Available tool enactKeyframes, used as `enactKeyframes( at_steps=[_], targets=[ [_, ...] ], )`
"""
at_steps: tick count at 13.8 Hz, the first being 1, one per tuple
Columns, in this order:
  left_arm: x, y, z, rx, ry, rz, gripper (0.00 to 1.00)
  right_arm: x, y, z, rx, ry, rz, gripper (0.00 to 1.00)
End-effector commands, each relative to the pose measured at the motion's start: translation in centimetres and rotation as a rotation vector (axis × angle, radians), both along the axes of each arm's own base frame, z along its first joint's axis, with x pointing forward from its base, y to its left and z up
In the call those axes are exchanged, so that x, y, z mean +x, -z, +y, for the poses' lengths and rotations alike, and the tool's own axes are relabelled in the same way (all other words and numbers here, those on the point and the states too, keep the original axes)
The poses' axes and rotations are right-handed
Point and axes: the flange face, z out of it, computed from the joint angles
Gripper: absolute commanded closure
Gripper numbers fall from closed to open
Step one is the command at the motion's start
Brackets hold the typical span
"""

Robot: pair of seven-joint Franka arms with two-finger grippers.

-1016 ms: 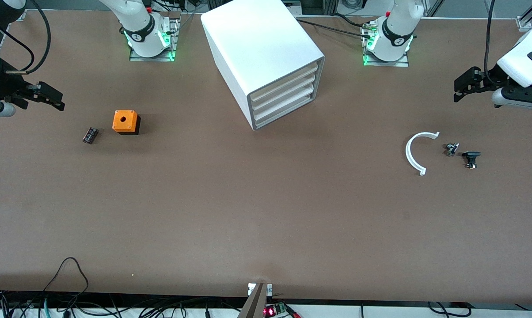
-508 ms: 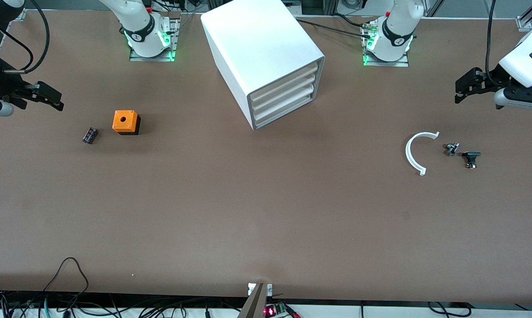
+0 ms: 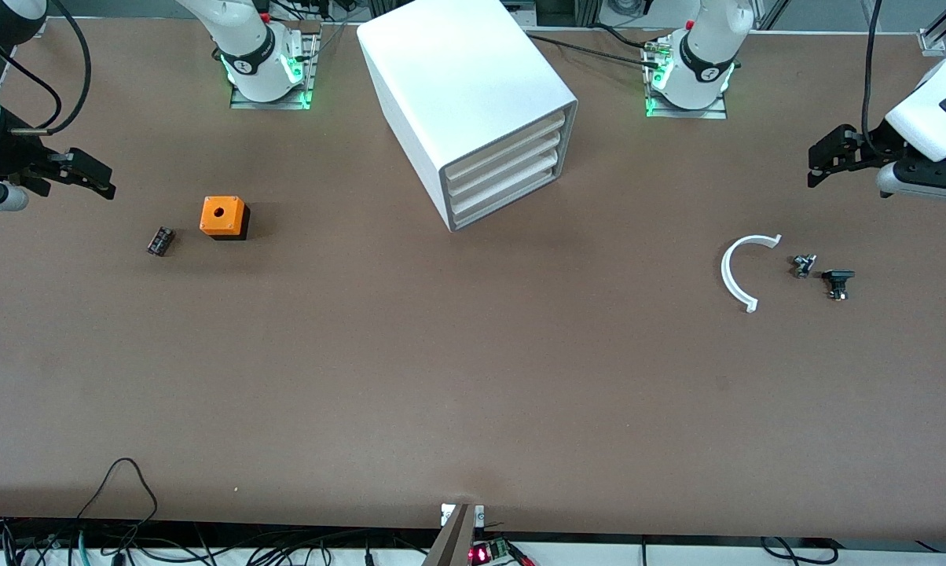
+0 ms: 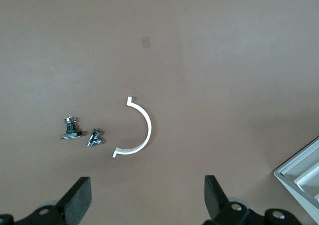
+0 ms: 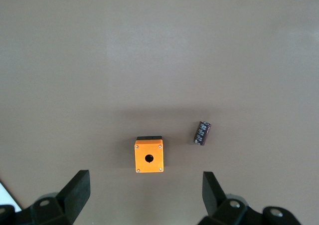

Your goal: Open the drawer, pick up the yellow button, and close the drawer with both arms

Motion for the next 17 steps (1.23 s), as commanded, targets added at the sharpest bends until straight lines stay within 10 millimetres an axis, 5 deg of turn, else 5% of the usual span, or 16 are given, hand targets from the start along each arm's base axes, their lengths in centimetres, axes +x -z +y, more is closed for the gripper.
enactKeyframes(
  at_steps=[1, 7, 9, 13, 17],
  targets=[
    [0.9, -0.3, -0.3, 0.012, 0.022, 0.019, 0.00, 0.4, -0.5, 0.2, 0.009, 0.001, 0.003, 0.00],
    [0.8, 2.4, -3.0, 0.015, 0.084, 0.100, 0.00, 0.6, -0.1, 0.3, 0.009, -0.001, 0.008, 0.00],
    [3.1, 7.5, -2.9, 0.012, 0.080, 0.189, 0.00, 0.6, -0.1, 0.2, 0.009, 0.001, 0.008, 0.00],
    [4.5, 11.8, -1.8, -0.097, 0.032, 0.267, 0.00, 0.6, -0.1, 0.2, 0.009, 0.002, 0.009, 0.00],
    [3.3, 19.2, -5.9, -0.438, -0.029, 0.459, 0.00, 1.2, 1.0, 0.4, 0.008, 0.001, 0.023, 0.00]
  ],
)
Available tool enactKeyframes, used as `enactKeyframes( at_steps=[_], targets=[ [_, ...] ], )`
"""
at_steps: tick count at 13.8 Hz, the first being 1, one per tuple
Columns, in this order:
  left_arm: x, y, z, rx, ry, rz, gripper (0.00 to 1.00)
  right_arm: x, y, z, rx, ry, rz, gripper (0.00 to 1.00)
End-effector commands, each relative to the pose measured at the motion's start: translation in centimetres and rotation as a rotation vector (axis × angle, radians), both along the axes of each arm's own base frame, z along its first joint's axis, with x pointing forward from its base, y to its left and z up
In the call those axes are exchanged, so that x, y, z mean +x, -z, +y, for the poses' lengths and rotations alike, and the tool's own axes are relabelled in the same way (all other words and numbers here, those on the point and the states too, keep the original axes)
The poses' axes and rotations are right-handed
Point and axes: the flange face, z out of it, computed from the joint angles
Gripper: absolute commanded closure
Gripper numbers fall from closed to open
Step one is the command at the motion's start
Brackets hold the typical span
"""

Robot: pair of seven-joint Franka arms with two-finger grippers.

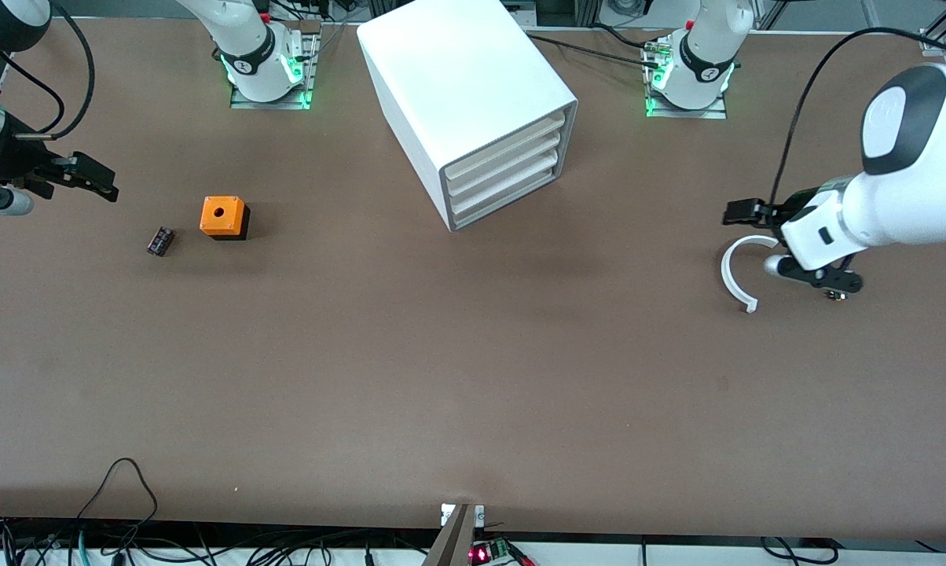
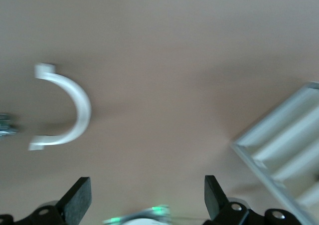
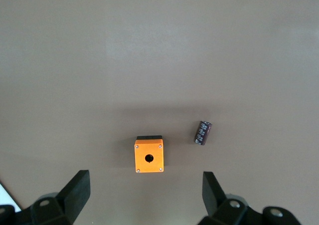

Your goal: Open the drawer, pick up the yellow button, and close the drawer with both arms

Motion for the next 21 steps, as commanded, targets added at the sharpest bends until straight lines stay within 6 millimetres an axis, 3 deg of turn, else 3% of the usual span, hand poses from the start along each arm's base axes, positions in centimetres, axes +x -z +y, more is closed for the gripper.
enactKeyframes(
  at_steps=[1, 4, 6, 8, 11, 13, 14, 16, 19, 21],
  targets=[
    [-1.8, 5.5, -3.4, -0.269, -0.054, 0.149, 0.00, 1.3, 1.2, 0.8, 0.008, -0.008, 0.024, 0.00],
    [-5.5, 13.1, -8.9, -0.595, -0.091, 0.288, 0.00, 4.0, 4.0, 6.3, -0.019, -0.116, 0.075, 0.00],
    [-8.9, 16.2, -13.4, -0.700, -0.066, 0.314, 0.00, 4.4, 4.8, 7.4, -0.021, -0.129, 0.100, 0.00],
    [-11.2, 17.1, -17.4, -0.734, -0.043, 0.356, 0.01, 4.6, 6.0, 9.1, -0.024, -0.150, 0.120, 0.00],
    [-13.6, 17.8, -20.2, -0.779, -0.074, 0.404, 0.06, 5.7, 8.8, 11.6, -0.028, -0.202, 0.160, 0.00],
    [-14.7, 18.2, -21.4, -0.771, -0.065, 0.411, 0.11, 5.6, 8.7, 13.4, -0.030, -0.231, 0.150, 0.00],
    [-15.2, 18.5, -22.0, -0.761, -0.063, 0.407, 0.16, 5.6, 8.5, 13.9, -0.031, -0.240, 0.150, 0.00],
    [-16.4, 18.6, -23.4, -0.758, -0.048, 0.412, 0.37, 5.3, 8.2, 15.8, -0.027, -0.267, 0.144, 0.00],
    [-17.2, 19.0, -23.9, -0.746, -0.043, 0.415, 1.00, 5.3, 6.1, 18.1, -0.025, -0.313, 0.104, 0.00],
    [-17.0, 18.9, -23.7, -0.743, -0.052, 0.414, 1.00, 5.4, 5.7, 18.5, -0.027, -0.323, 0.093, 0.00]
  ],
)
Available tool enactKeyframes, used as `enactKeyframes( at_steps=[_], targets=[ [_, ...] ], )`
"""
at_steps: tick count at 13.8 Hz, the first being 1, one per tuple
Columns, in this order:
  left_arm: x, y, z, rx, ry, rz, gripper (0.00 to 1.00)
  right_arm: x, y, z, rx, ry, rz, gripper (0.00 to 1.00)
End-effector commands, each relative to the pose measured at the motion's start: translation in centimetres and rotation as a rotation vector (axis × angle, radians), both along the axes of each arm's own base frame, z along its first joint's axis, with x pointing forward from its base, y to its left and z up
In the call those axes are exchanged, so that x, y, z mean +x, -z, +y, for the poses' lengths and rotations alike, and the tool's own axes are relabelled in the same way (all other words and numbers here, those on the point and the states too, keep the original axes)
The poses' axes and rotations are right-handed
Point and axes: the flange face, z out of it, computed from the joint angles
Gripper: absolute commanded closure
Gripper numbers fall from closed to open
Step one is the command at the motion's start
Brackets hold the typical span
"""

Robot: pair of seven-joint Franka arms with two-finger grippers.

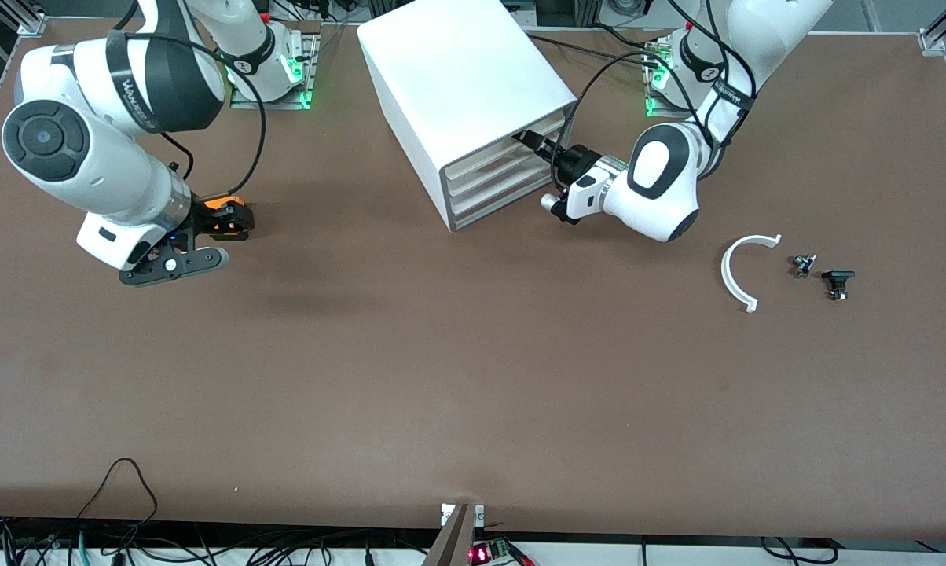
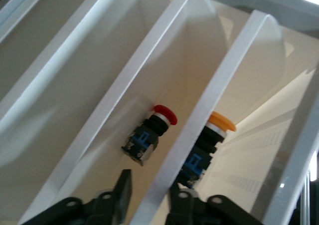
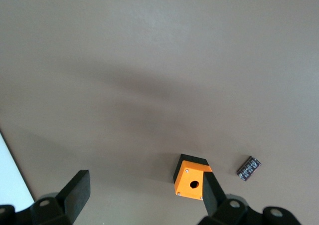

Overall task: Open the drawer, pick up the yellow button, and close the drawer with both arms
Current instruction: 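Pull the cabinet drawer open with the left gripper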

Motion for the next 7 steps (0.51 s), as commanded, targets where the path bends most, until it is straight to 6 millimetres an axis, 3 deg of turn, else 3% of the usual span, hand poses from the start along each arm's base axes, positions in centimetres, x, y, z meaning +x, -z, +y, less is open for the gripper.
enactKeyframes(
  at_steps=[1, 5, 7],
  targets=[
    [0.4, -0.2, 1.3, 0.004, -0.043, -0.022, 1.00, 0.2, -1.0, 0.4, 0.011, -0.016, 0.003, 0.00],
    [8.1, -1.0, 9.6, 0.082, -0.267, -0.155, 1.00, -0.2, -1.0, 1.2, 0.038, -0.017, 0.022, 0.00],
    [9.9, -1.3, 11.9, 0.111, -0.332, -0.194, 1.00, -0.5, -1.5, 1.6, 0.047, -0.044, 0.014, 0.00]
  ],
)
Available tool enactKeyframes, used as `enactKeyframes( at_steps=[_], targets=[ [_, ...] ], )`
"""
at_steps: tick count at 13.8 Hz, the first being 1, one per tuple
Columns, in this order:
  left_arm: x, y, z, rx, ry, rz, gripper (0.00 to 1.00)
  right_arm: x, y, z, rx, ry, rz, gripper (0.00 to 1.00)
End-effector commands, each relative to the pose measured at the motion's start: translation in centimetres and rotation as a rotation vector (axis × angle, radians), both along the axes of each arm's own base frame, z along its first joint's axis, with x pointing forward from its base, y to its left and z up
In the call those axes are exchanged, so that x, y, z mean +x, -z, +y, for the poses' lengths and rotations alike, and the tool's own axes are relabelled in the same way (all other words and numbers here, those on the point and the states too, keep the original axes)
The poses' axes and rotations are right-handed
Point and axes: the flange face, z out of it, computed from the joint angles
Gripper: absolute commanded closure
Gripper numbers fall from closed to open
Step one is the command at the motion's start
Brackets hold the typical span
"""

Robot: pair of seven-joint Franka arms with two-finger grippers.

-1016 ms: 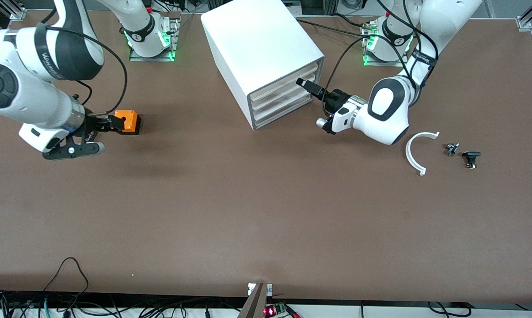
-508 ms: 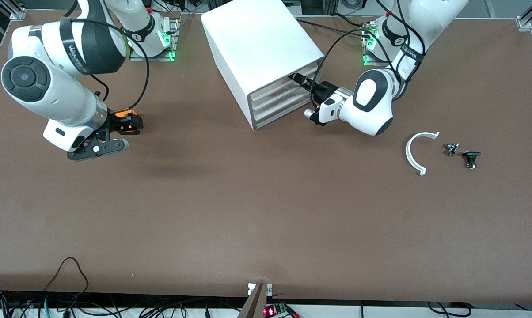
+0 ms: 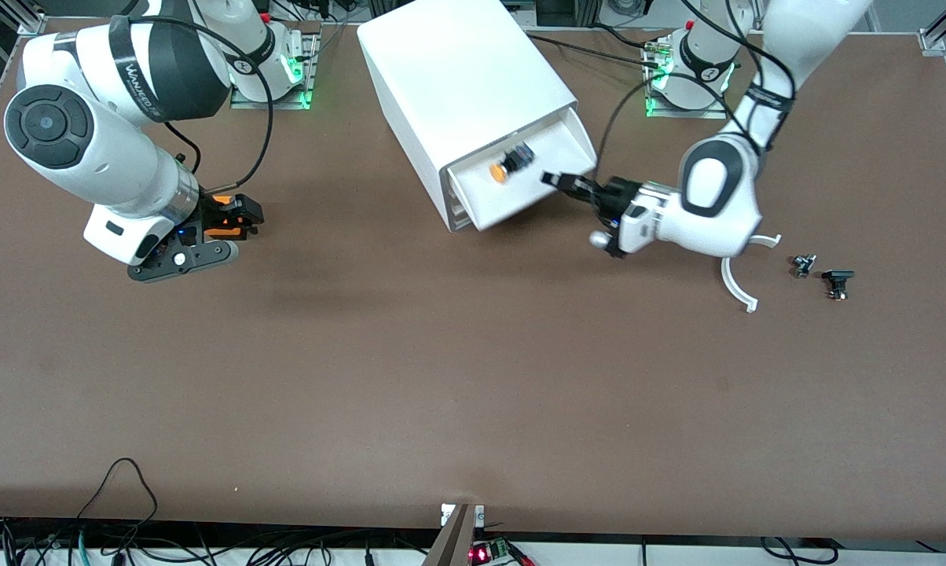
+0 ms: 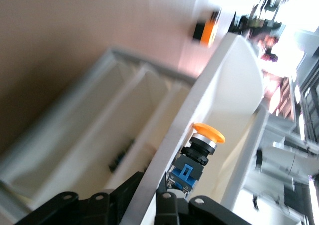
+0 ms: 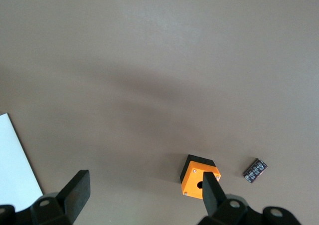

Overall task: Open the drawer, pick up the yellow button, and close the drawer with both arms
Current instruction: 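Pull the cabinet drawer open with the left gripper, then reach the right gripper into the drawer while the left gripper withdraws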

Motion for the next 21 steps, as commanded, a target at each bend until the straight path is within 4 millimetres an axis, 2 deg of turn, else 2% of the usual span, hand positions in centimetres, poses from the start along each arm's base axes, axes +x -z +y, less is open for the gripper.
enactKeyframes(
  at_steps=[1, 2, 3, 5, 6, 8, 9, 10, 11, 12, 14, 15, 17, 19, 21],
  targets=[
    [2.3, 0.0, 2.8, 0.082, -0.106, -0.055, 1.00, -0.2, -1.2, 0.6, 0.026, -0.039, 0.000, 0.00],
    [2.5, 0.0, 3.2, 0.084, -0.117, -0.054, 0.28, -0.1, -1.3, 0.7, 0.045, -0.054, -0.002, 0.00],
    [2.5, -0.2, 3.3, 0.083, -0.118, -0.059, 0.00, -0.1, -1.3, 1.1, 0.085, -0.068, 0.001, 0.00],
    [3.0, -1.1, 3.8, 0.090, -0.134, -0.090, 0.00, 0.5, -1.8, 2.1, 0.147, -0.123, -0.041, 0.00],
    [3.8, -1.8, 4.8, 0.106, -0.163, -0.122, 0.00, 0.4, -2.1, 3.7, 0.158, -0.184, -0.059, 0.00],
    [5.5, -4.4, 6.6, 0.182, -0.108, -0.234, 0.00, 0.6, -2.0, 7.7, 0.175, -0.269, -0.095, 0.00],
    [6.6, -6.2, 8.0, 0.240, -0.074, -0.302, 0.00, 0.4, -2.2, 11.0, 0.189, -0.324, -0.109, 0.00],
    [7.4, -7.8, 11.0, 0.303, -0.075, -0.354, 0.00, 0.2, -2.7, 13.9, 0.207, -0.372, -0.118, 0.00],
    [8.1, -9.4, 13.0, 0.337, -0.093, -0.392, 0.00, -0.1, -2.6, 16.8, 0.234, -0.443, -0.121, 0.00],
    [9.2, -11.6, 16.2, 0.367, -0.161, -0.436, 0.00, -0.2, -2.6, 19.4, 0.264, -0.537, -0.129, 0.00],
    [9.4, -14.0, 18.8, 0.418, -0.194, -0.495, 0.00, -0.8, -2.3, 24.2, 0.329, -0.690, -0.131, 0.00],
    [9.4, -16.3, 20.7, 0.511, -0.149, -0.558, 0.00, -0.9, -1.8, 25.9, 0.356, -0.766, -0.136, 0.00],
    [9.5, -21.3, 22.3, 0.689, -0.015, -0.669, 0.00, -1.3, -1.3, 28.4, 0.405, -0.897, -0.146, 0.00],
    [8.4, -25.4, 23.2, 0.840, 0.063, -0.690, 0.00, -1.9, -1.1, 30.8, 0.450, -0.993, -0.156, 0.00],
    [6.9, -28.3, 22.1, 1.034, 0.078, -0.648, 0.00, -3.3, -1.7, 33.1, 0.455, -1.044, -0.173, 0.00]
  ],
)
